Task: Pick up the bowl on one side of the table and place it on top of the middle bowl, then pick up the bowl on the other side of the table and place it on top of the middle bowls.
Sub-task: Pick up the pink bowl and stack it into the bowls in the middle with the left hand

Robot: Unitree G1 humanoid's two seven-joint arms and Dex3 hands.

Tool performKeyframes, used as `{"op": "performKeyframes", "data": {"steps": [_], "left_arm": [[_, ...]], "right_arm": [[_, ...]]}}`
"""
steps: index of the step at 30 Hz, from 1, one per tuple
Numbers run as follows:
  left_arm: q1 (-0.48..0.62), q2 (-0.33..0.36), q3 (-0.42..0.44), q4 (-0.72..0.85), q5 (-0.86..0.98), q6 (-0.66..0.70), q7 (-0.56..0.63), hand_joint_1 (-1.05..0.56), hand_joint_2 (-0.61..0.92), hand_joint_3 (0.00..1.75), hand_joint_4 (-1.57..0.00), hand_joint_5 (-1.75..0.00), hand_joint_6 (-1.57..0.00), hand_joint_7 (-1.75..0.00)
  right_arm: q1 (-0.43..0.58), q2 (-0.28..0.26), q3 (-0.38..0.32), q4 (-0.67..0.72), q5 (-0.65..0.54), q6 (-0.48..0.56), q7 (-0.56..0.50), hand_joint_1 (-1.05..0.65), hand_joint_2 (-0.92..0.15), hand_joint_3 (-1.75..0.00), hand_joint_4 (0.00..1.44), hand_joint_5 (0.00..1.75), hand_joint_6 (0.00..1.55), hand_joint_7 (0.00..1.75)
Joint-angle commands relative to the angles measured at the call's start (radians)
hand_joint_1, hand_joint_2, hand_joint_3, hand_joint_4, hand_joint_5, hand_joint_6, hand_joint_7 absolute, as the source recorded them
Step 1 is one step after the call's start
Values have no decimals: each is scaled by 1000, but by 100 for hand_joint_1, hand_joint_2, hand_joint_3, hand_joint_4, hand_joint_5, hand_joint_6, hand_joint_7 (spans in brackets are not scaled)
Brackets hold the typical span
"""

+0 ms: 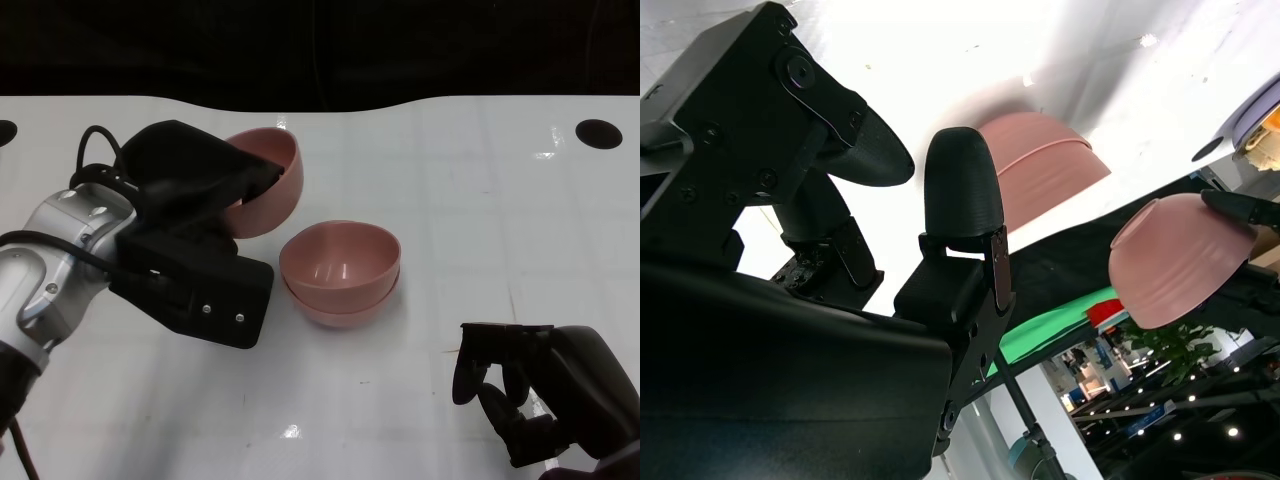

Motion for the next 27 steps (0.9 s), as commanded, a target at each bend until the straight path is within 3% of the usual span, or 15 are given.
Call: {"op": "performKeyframes", "data": {"steps": [1,7,10,14,17,21,23,26,27], "left_arm": [[-22,-10,6,-7,-24,-24,-10,-25,90,16,-83,-175,-71,-154],[-38,-34,-15,9,-6,-56,-8,-25,88,14,-83,-175,-74,-149],[-46,-50,-29,19,-4,-65,-11,-25,91,12,-82,-175,-79,-133],[-55,-70,-41,35,-4,-80,-14,-23,92,14,-84,-175,-81,-132],[-69,-87,-55,53,5,-87,-21,-24,92,13,-83,-175,-88,-100],[-80,-98,-64,64,4,-85,-40,-25,91,11,-83,-175,-92,-87],[-85,-107,-69,71,1,-86,-49,-24,91,12,-83,-175,-92,-90],[-92,-121,-79,87,4,-97,-53,-23,89,19,-82,-175,-82,-132],[-94,-124,-81,92,3,-103,-51,-24,88,20,-82,-175,-79,-137]], "right_arm": [[1,-1,-3,-13,-4,14,-2,-9,-17,-154,95,175,84,145],[-3,-2,0,-6,-7,5,-11,-8,-17,-153,95,175,85,144],[-3,-1,2,-7,-14,11,-13,-9,-17,-154,96,175,85,144],[-2,0,1,-4,-7,7,-12,-8,-17,-154,96,175,85,143],[-1,1,3,-6,-13,10,-13,-8,-17,-154,96,175,86,143],[0,5,6,-17,-15,25,-5,-8,-17,-154,96,175,86,143],[-1,5,7,-16,-13,26,-4,-9,-17,-154,95,175,86,142],[-2,4,6,-9,-11,19,-10,-8,-17,-154,96,175,86,142],[-1,4,7,-9,-11,19,-11,-8,-17,-154,96,175,86,142]]}}
